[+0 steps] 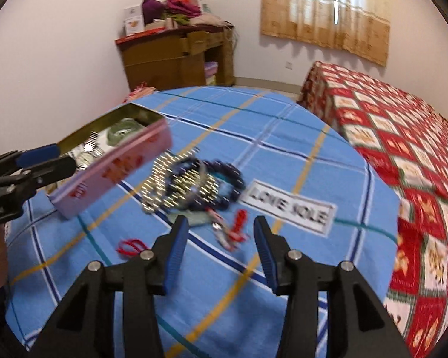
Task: Organize jewelry
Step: 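Grasp the red cord with the left tool while the right tool grasps the red bead string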
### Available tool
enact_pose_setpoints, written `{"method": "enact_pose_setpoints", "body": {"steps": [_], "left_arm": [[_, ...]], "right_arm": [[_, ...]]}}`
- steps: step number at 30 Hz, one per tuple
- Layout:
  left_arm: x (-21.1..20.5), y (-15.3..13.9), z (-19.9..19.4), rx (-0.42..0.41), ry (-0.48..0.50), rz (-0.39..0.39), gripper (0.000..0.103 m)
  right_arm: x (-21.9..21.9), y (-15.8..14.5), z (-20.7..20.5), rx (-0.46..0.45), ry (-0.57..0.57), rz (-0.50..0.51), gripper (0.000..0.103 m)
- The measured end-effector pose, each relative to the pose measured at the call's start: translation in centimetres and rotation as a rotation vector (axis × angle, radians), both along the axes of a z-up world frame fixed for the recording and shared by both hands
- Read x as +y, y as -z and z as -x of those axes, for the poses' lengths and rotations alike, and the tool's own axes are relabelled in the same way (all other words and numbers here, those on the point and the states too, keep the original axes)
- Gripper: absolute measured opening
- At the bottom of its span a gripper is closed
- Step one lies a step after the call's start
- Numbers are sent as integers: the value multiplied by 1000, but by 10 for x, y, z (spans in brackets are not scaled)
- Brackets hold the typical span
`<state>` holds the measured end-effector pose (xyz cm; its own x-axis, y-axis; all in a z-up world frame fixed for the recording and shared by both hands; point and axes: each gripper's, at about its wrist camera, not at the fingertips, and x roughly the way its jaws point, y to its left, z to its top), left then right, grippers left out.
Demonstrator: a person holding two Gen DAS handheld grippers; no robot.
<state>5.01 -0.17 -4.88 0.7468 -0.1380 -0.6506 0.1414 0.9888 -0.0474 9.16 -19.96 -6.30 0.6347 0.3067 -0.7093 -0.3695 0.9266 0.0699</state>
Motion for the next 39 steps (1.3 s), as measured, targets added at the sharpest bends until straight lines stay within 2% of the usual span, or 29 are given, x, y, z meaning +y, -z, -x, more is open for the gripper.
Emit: {"method": "enact_pose_setpoints", "body": {"steps": [9, 15, 16, 18, 21, 27, 35, 39], "left_arm": [[-28, 22, -2, 54, 50, -11, 64], [-29, 29, -2, 87, 78, 23, 64], [-29, 29, -1, 90, 82, 29, 64], [-29, 30, 0, 97, 86, 34, 64], [-30, 33, -1, 109, 92, 39, 64], [-34, 34, 3, 115, 112, 40, 64], [-48, 37, 8, 113, 154, 15, 64], [-58, 40, 9, 127, 204, 10, 64]], "right_arm": [[-2, 16, -9, 27, 15, 16, 48], [-1, 25, -19, 82, -6, 24, 48], [0, 27, -19, 93, -13, 33, 47], [2, 28, -18, 91, -19, 44, 31], [2, 29, -14, 84, -22, 54, 20], [-1, 25, -6, 56, 9, 50, 12], [-16, 26, 22, 21, 53, 95, 11], [-23, 25, 24, 16, 78, 79, 11]]}}
